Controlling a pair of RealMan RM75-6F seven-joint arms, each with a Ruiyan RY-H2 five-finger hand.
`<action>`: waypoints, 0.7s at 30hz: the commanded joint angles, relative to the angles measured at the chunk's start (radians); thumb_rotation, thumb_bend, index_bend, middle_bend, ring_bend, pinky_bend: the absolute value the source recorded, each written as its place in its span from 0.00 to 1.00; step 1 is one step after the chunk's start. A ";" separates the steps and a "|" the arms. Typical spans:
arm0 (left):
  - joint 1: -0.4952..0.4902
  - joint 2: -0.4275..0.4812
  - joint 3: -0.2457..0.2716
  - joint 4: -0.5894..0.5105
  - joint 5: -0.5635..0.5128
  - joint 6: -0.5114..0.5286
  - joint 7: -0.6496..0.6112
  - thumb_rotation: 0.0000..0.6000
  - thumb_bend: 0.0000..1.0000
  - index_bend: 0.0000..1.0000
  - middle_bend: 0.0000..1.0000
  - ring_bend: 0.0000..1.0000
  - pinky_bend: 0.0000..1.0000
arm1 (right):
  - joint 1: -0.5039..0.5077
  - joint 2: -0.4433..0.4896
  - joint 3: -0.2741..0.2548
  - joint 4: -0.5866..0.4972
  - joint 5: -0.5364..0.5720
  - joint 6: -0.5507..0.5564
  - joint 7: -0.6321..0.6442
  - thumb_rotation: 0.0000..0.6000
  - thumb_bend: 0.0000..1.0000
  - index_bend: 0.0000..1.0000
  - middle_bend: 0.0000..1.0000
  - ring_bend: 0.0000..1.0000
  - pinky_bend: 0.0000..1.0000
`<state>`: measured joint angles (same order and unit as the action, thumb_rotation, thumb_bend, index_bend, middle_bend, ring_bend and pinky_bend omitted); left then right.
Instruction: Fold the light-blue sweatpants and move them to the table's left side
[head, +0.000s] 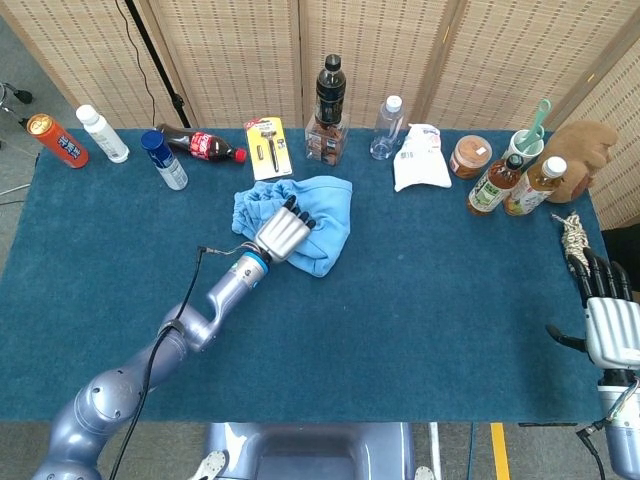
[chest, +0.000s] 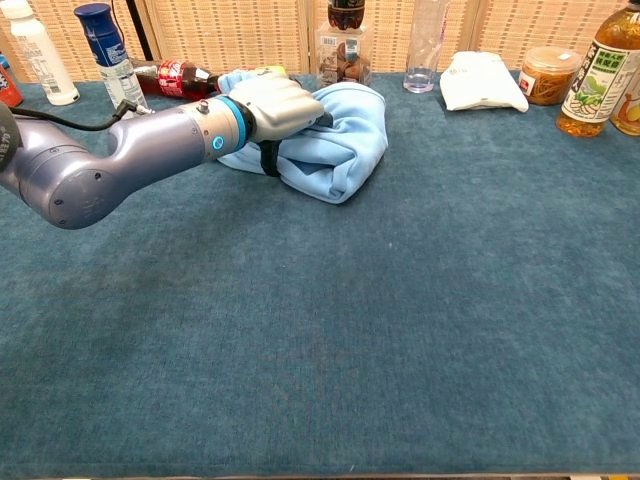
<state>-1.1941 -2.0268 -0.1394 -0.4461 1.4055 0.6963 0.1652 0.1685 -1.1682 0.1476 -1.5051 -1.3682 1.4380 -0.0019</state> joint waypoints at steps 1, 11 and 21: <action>0.013 -0.001 0.012 0.017 0.022 0.046 -0.028 1.00 0.70 0.80 0.69 0.71 0.82 | -0.001 0.000 0.000 -0.001 -0.004 0.002 0.000 1.00 0.00 0.00 0.00 0.00 0.00; 0.063 0.046 0.034 -0.003 0.058 0.166 -0.071 1.00 0.76 0.88 0.77 0.78 0.87 | -0.005 0.006 -0.001 -0.015 -0.021 0.009 0.010 1.00 0.00 0.00 0.00 0.00 0.00; 0.102 0.148 0.042 -0.116 0.090 0.279 -0.065 1.00 0.75 0.88 0.77 0.78 0.87 | -0.011 0.015 -0.001 -0.030 -0.037 0.019 0.017 1.00 0.00 0.00 0.00 0.00 0.00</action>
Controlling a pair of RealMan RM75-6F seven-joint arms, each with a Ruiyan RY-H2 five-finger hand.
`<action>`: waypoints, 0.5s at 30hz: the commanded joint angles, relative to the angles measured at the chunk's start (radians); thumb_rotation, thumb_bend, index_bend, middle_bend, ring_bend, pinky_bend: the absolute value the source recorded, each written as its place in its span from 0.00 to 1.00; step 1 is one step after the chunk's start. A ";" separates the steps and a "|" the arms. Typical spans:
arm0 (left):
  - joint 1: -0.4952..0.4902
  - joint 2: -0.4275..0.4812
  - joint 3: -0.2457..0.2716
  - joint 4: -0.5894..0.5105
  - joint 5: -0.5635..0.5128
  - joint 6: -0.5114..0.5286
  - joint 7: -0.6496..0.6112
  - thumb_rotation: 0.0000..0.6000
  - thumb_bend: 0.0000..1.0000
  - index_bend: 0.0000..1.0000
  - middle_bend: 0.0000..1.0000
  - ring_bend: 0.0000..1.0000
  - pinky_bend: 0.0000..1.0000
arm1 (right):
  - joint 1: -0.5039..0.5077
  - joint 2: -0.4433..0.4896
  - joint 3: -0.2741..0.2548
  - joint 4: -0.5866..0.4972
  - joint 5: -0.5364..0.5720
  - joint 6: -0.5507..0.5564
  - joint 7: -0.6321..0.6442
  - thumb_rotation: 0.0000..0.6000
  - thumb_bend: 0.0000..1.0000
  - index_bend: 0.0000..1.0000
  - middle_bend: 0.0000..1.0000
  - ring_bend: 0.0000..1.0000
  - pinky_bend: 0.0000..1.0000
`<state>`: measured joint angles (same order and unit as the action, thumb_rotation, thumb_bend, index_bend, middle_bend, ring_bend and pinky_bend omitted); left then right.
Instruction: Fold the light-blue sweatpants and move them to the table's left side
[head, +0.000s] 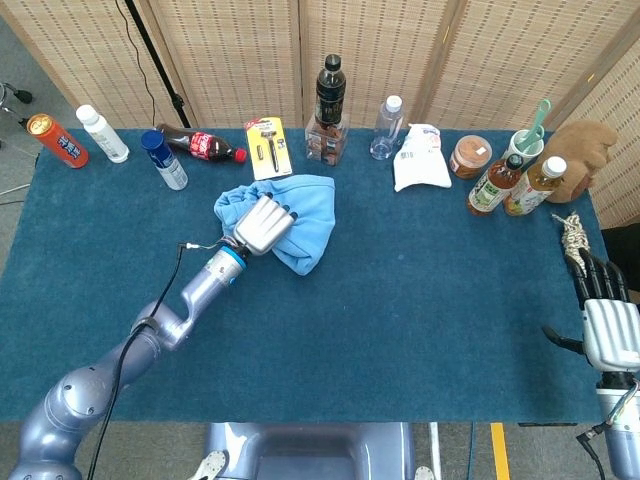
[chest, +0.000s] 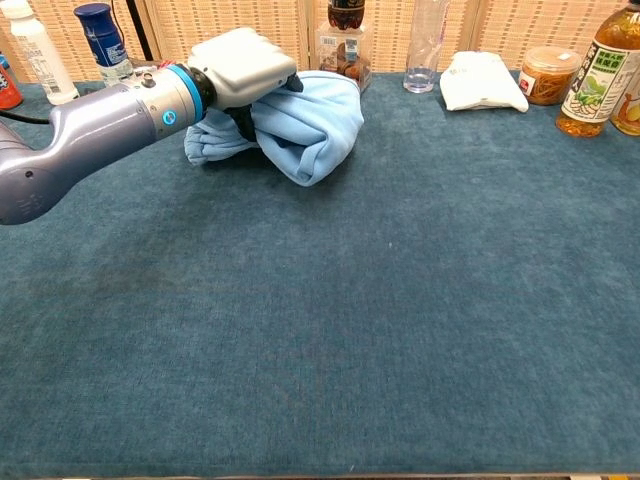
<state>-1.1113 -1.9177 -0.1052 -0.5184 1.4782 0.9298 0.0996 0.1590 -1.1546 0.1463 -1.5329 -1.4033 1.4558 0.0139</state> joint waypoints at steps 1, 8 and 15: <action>0.025 0.052 0.011 -0.057 0.023 0.059 0.005 1.00 0.75 0.88 0.77 0.78 0.87 | -0.002 0.002 0.000 -0.004 -0.003 0.002 0.002 1.00 0.00 0.00 0.00 0.00 0.00; 0.087 0.194 0.033 -0.183 0.055 0.160 0.053 1.00 0.74 0.88 0.77 0.78 0.87 | -0.004 0.007 -0.006 -0.017 -0.020 0.006 0.007 1.00 0.00 0.00 0.00 0.00 0.00; 0.187 0.372 0.061 -0.336 0.078 0.272 0.078 1.00 0.74 0.88 0.77 0.78 0.87 | -0.009 0.017 -0.013 -0.038 -0.044 0.018 0.017 1.00 0.00 0.00 0.00 0.00 0.00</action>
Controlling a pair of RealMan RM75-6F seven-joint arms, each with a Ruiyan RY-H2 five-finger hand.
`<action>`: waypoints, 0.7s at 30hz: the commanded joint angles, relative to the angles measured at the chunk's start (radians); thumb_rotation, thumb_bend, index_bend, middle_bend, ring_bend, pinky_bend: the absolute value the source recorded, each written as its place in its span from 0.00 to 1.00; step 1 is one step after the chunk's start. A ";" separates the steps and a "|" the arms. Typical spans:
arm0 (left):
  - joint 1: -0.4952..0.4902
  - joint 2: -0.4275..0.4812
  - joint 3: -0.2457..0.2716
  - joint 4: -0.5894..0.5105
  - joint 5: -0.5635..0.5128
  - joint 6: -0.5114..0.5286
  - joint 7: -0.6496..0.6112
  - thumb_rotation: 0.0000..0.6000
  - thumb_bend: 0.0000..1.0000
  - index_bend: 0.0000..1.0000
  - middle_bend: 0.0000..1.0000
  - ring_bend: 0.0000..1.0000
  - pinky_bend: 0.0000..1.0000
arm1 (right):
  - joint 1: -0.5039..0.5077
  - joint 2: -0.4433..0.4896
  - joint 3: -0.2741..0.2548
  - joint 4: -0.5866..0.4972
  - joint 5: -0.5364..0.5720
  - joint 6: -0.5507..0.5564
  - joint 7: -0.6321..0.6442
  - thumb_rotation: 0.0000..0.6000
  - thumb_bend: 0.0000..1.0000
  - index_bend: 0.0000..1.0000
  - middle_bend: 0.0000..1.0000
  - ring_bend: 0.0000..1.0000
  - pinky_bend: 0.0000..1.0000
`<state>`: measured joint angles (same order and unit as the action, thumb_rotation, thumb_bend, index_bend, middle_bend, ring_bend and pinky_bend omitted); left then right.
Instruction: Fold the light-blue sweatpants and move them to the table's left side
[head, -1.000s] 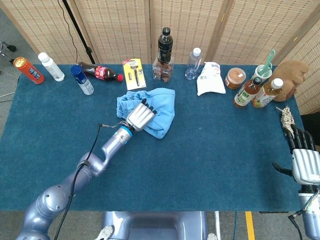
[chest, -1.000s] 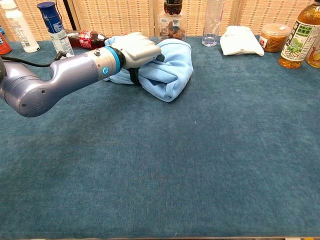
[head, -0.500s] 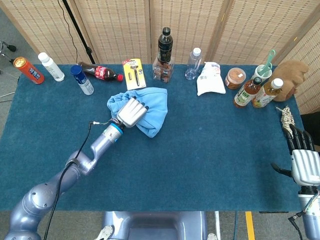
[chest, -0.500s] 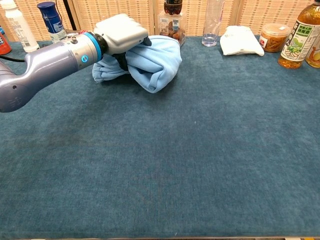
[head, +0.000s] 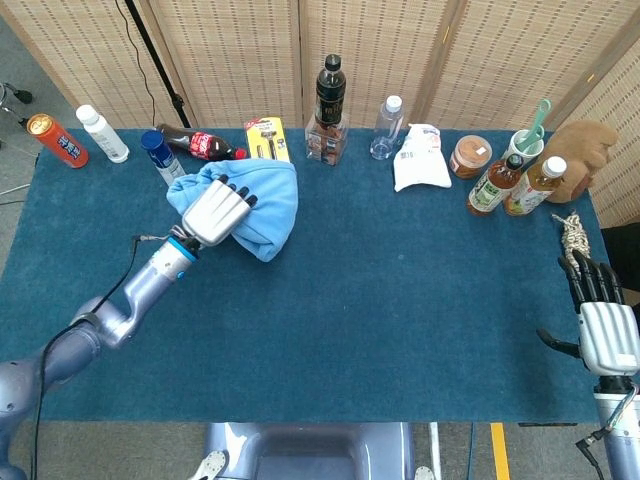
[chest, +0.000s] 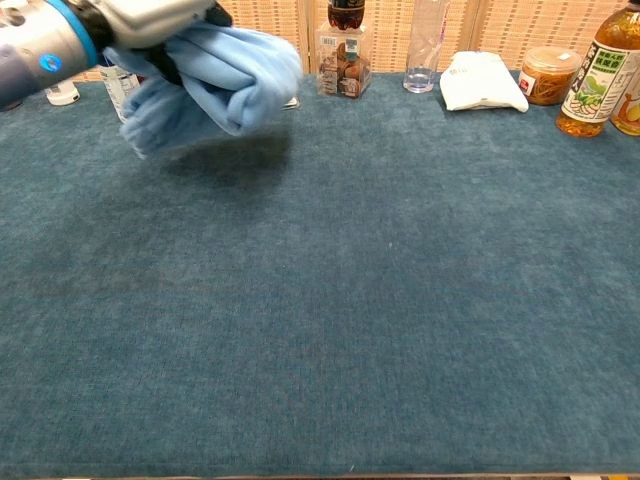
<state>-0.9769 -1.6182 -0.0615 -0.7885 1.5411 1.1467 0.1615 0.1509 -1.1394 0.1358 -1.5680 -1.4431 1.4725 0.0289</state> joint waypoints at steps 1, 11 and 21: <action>0.063 0.087 0.021 -0.075 0.016 0.064 0.017 1.00 0.74 0.88 0.77 0.78 0.87 | -0.001 0.002 -0.003 -0.005 -0.007 0.002 0.003 1.00 0.00 0.00 0.00 0.00 0.00; 0.212 0.234 0.068 -0.087 0.037 0.206 -0.047 1.00 0.73 0.88 0.77 0.78 0.87 | -0.007 0.013 -0.017 -0.034 -0.051 0.023 0.006 1.00 0.00 0.00 0.00 0.00 0.00; 0.341 0.176 0.098 0.235 0.007 0.174 -0.234 1.00 0.73 0.88 0.77 0.78 0.87 | -0.009 0.012 -0.037 -0.053 -0.088 0.025 -0.013 1.00 0.00 0.00 0.00 0.00 0.00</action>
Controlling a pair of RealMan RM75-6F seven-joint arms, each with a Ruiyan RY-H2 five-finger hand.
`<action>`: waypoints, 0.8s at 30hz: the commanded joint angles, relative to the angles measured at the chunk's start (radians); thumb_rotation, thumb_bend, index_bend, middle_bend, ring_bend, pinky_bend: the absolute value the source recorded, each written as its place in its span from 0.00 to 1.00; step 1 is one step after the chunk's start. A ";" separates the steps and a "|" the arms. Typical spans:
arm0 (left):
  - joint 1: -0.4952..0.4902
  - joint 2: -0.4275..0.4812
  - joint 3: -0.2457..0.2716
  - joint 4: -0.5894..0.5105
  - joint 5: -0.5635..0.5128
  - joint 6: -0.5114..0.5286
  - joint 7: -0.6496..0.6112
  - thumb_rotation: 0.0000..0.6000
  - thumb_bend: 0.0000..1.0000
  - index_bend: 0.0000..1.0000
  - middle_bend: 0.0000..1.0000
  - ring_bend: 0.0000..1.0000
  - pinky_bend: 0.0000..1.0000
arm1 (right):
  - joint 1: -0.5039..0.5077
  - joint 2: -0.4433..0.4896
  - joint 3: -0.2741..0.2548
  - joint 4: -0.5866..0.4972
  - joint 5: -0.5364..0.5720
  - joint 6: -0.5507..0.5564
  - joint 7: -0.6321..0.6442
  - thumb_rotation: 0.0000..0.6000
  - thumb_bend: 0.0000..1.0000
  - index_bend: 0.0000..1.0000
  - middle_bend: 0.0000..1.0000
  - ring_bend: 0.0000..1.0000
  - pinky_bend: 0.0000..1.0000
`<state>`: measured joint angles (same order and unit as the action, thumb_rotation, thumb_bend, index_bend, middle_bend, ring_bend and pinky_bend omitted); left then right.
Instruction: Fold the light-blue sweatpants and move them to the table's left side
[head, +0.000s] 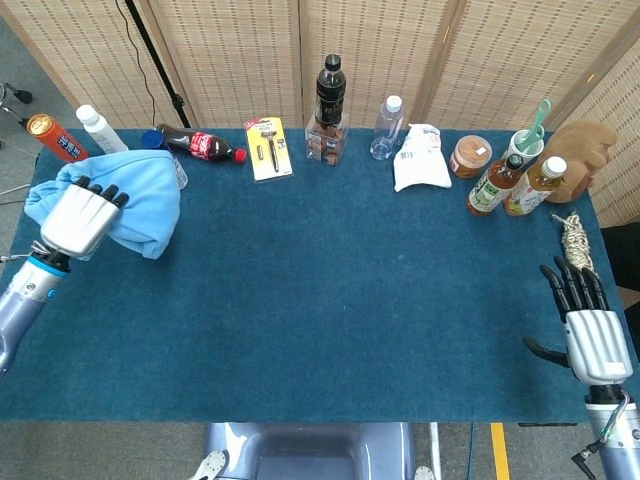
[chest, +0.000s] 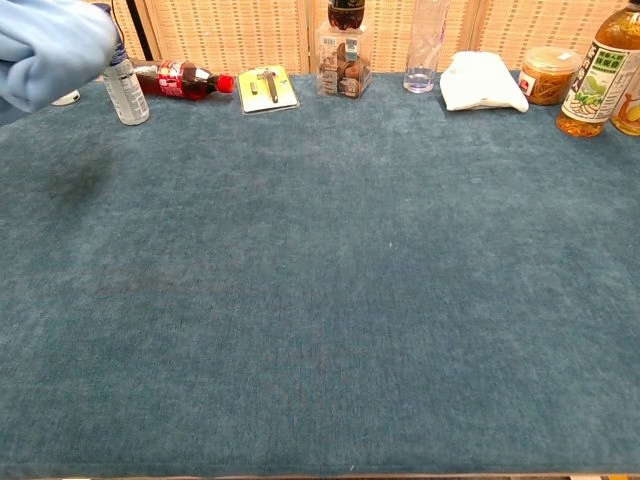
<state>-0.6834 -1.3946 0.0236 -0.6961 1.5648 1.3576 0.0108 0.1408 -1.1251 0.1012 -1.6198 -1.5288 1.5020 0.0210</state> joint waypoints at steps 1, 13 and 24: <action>0.057 -0.071 0.012 0.203 -0.030 -0.077 -0.105 1.00 0.72 0.88 0.77 0.78 0.87 | 0.004 -0.006 -0.006 0.000 -0.001 -0.013 -0.010 1.00 0.00 0.00 0.00 0.00 0.00; 0.037 -0.251 0.009 0.408 -0.023 -0.181 -0.194 1.00 0.66 0.82 0.70 0.66 0.85 | 0.008 -0.015 -0.004 0.011 0.016 -0.029 -0.019 1.00 0.00 0.00 0.00 0.00 0.00; 0.057 -0.229 -0.028 0.292 -0.056 -0.206 -0.293 0.40 0.19 0.00 0.00 0.00 0.13 | 0.002 -0.004 0.003 0.000 0.024 -0.020 -0.003 1.00 0.00 0.00 0.00 0.00 0.00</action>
<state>-0.6338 -1.6460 0.0029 -0.3587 1.5153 1.1541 -0.2557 0.1433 -1.1294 0.1041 -1.6189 -1.5054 1.4815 0.0178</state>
